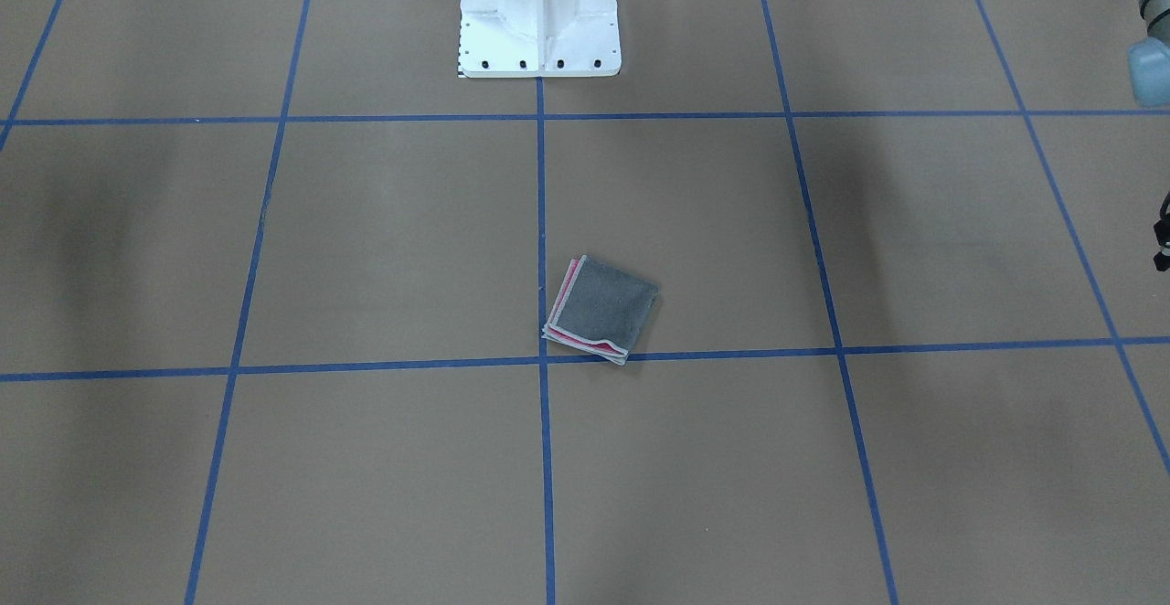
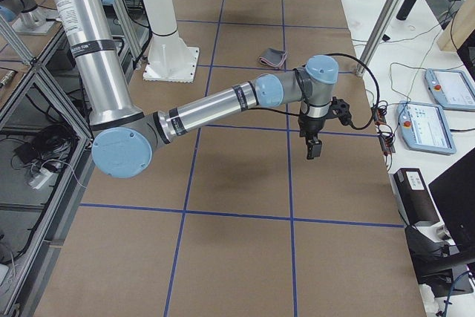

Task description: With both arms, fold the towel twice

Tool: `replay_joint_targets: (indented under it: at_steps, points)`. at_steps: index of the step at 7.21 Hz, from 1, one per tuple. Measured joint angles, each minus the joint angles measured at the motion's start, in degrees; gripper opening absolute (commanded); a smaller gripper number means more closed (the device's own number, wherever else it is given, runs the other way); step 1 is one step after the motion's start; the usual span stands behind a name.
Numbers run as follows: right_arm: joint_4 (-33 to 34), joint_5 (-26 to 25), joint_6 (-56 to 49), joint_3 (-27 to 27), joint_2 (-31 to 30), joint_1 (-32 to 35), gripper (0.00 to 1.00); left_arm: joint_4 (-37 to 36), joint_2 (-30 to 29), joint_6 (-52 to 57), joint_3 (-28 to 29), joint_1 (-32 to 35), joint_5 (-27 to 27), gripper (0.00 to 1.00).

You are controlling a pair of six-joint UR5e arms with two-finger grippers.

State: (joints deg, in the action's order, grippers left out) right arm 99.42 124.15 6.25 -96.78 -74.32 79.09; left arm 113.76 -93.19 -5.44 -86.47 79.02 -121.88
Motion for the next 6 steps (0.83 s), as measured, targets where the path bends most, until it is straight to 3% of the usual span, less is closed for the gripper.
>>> replay_joint_targets:
  at_steps: [2, 4, 6]
  points:
    - [0.13, -1.21, 0.2, -0.36, -1.7, -0.43, 1.0, 0.61, 1.09, 0.46, 0.07, 0.27, 1.1, 1.0]
    - [0.14, 3.66, -0.5, -1.42, -5.76, 3.03, 1.0, -0.7, 3.76, 0.52, -2.27, 2.34, -5.85, 1.0]
    - [0.31, 8.32, -3.63, -3.02, -10.05, 7.62, 1.0, -7.62, 4.45, 1.56, -5.28, 5.15, -9.55, 1.0]
